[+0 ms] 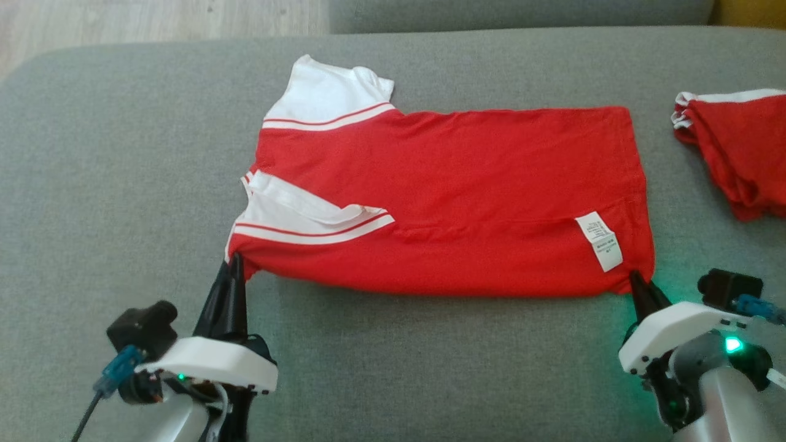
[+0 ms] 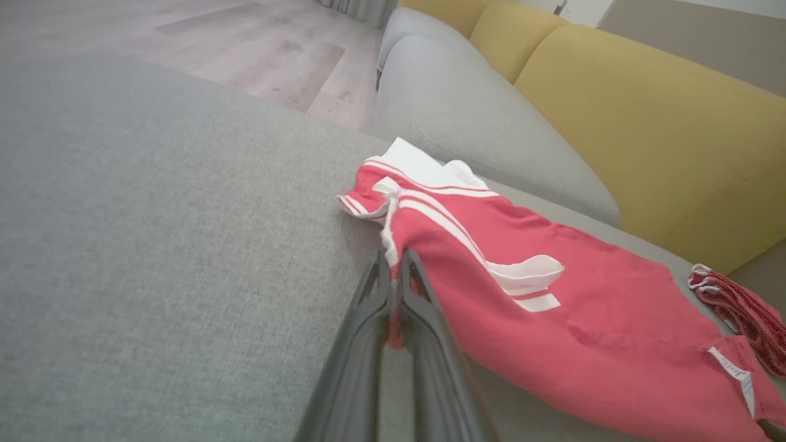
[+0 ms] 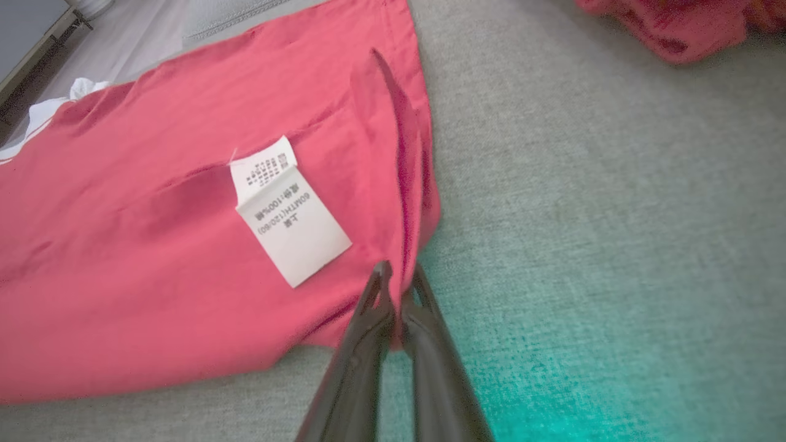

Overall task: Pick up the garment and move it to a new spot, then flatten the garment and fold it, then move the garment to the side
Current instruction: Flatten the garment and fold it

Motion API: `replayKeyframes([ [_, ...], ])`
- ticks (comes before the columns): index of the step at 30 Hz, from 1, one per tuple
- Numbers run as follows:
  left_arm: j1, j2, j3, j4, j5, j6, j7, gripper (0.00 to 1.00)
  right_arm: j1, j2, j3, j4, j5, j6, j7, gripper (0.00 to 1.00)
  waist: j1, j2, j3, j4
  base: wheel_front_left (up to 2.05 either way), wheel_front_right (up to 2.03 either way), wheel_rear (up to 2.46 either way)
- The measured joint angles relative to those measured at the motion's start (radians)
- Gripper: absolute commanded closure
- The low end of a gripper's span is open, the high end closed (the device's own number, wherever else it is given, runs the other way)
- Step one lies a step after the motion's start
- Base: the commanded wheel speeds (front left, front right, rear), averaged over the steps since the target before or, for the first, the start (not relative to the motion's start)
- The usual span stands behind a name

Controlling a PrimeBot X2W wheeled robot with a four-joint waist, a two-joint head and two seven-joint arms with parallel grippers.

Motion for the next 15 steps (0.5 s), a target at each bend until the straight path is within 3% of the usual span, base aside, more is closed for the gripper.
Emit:
replayKeyframes([
  [6, 0.016, 0.045, 0.001, -0.106, 0.026, 0.022, 0.002, 1.00, 0.023, 0.001, -0.028, -0.097, 0.005, 0.000, 0.014, 1.00, -0.0001, 0.0000, -0.032, 0.002, 0.00, 0.00, 0.00],
  [11, 0.083, 0.108, -0.009, -0.246, 0.042, 0.061, 0.059, 1.00, 0.121, 0.001, -0.058, -0.261, 0.005, 0.000, 0.122, 1.00, -0.0001, 0.0000, -0.054, 0.003, 0.00, 0.00, 0.00],
  [15, 0.166, 0.122, -0.046, -0.318, 0.036, 0.087, 0.116, 1.00, 0.226, 0.003, -0.078, -0.335, 0.004, 0.000, 0.199, 1.00, -0.0001, 0.0000, -0.052, 0.002, 0.00, 0.00, 0.00],
])
